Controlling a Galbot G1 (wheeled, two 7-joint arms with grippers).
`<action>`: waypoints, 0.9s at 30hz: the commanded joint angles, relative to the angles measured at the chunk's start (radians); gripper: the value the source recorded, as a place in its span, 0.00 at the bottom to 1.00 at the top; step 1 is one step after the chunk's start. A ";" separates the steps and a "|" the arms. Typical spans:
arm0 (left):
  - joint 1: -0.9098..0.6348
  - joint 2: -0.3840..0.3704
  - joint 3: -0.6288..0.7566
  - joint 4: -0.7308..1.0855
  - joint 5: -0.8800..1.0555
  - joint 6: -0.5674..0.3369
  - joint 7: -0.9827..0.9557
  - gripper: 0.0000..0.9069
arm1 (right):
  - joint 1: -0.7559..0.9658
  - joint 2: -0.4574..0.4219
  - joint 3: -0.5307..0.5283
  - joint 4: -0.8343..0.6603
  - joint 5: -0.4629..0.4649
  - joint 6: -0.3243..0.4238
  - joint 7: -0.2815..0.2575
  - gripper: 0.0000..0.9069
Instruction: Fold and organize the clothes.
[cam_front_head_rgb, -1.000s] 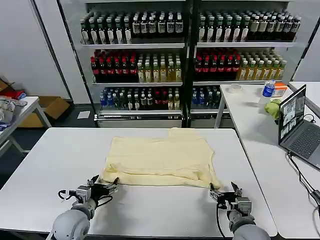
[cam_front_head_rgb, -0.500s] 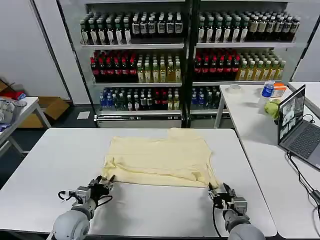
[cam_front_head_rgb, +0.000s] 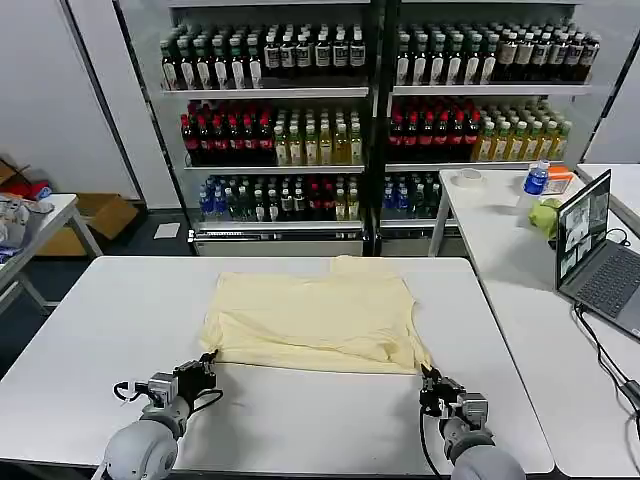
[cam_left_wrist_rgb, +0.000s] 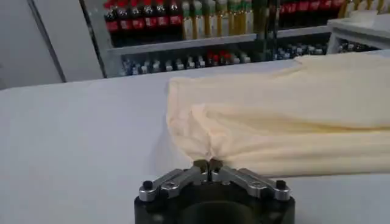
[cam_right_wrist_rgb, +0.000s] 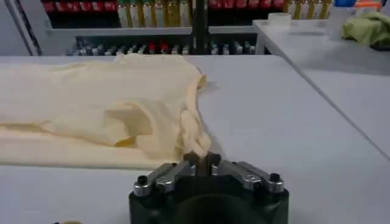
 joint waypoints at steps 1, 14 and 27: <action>0.023 -0.001 0.000 -0.034 -0.001 0.001 -0.001 0.01 | -0.011 0.002 -0.002 0.018 0.000 -0.001 0.001 0.00; 0.232 0.015 -0.057 -0.224 0.013 0.005 -0.004 0.01 | -0.274 -0.016 0.083 0.244 -0.068 -0.006 -0.003 0.00; 0.457 -0.018 -0.139 -0.385 0.035 -0.005 -0.009 0.01 | -0.500 -0.024 0.134 0.375 -0.164 -0.008 -0.009 0.00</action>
